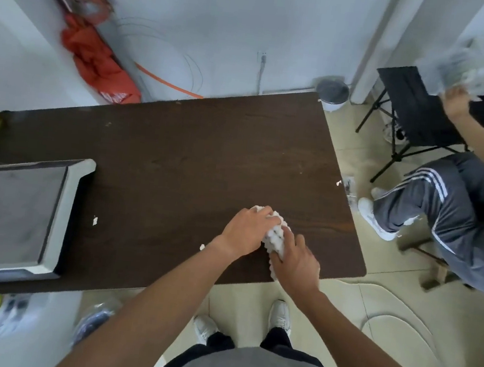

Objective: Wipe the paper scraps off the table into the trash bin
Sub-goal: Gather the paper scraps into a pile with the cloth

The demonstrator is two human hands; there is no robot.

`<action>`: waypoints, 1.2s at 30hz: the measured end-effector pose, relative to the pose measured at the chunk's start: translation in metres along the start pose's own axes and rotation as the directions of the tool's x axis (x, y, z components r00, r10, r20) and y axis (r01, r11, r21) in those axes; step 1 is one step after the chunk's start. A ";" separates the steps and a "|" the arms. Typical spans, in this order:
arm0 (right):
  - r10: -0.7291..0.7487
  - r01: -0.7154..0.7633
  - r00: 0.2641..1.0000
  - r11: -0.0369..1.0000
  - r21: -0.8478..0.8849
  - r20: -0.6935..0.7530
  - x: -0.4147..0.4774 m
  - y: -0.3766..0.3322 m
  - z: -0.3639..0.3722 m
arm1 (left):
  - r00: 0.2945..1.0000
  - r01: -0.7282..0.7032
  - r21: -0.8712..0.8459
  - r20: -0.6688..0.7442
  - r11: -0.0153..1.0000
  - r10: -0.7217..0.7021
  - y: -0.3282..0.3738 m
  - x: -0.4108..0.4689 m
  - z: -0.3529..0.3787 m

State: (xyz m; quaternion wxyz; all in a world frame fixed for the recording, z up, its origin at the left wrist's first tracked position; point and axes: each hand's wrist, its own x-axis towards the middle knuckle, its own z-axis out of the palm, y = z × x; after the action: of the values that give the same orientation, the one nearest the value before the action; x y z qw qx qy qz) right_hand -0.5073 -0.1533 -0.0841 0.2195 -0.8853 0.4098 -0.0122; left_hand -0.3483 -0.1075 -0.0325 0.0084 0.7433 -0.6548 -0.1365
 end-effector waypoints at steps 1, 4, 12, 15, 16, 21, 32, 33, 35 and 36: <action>-0.015 0.015 1.000 1.000 0.002 0.013 0.003 -0.009 0.004 | 1.000 0.023 -0.004 0.002 1.000 -0.023 -0.009 -0.007 -0.001; -0.068 0.069 0.997 0.997 -0.021 0.035 0.013 -0.030 0.012 | 0.997 0.082 -0.017 -0.005 0.996 -0.082 -0.032 -0.024 -0.004; -0.399 0.391 0.917 0.885 -0.253 0.024 0.085 -0.064 -0.011 | 0.942 0.263 0.003 -0.219 0.965 -0.256 -0.082 -0.043 -0.023; -0.481 0.459 0.876 0.811 -0.363 0.034 0.117 -0.099 -0.013 | 0.890 0.380 0.001 -0.274 0.925 -0.365 -0.106 -0.053 -0.029; -0.501 0.478 0.864 0.791 -0.381 0.046 0.125 -0.113 -0.011 | 0.871 0.417 -0.007 -0.284 0.909 -0.402 -0.115 -0.058 -0.030; -0.611 0.613 0.774 0.659 -0.436 0.163 0.139 -0.178 0.012 | 0.771 0.587 -0.062 -0.264 0.808 -0.580 -0.151 -0.103 -0.020; -0.593 0.670 0.743 0.652 -0.355 0.312 0.120 -0.188 0.040 | 0.705 0.678 -0.194 -0.100 0.709 -0.702 -0.152 -0.127 0.015; -0.597 0.671 0.741 0.658 -0.340 0.307 0.119 -0.183 0.039 | 0.713 0.674 -0.183 -0.093 0.715 -0.695 -0.149 -0.126 0.015; -0.607 0.668 0.744 0.678 -0.306 0.280 0.113 -0.172 0.039 | 0.734 0.657 -0.162 -0.089 0.737 -0.674 -0.140 -0.126 0.018; -0.610 0.663 0.748 0.690 -0.289 0.261 0.109 -0.165 0.039 | 0.747 0.644 -0.154 -0.088 0.750 -0.659 -0.135 -0.125 0.020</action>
State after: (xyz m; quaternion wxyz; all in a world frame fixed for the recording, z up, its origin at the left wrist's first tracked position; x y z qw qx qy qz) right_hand -0.3083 -0.1244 -0.0704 0.0627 -0.9952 0.0544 0.0523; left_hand -0.2352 0.0375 -0.0537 0.0471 0.9310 -0.3428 -0.1164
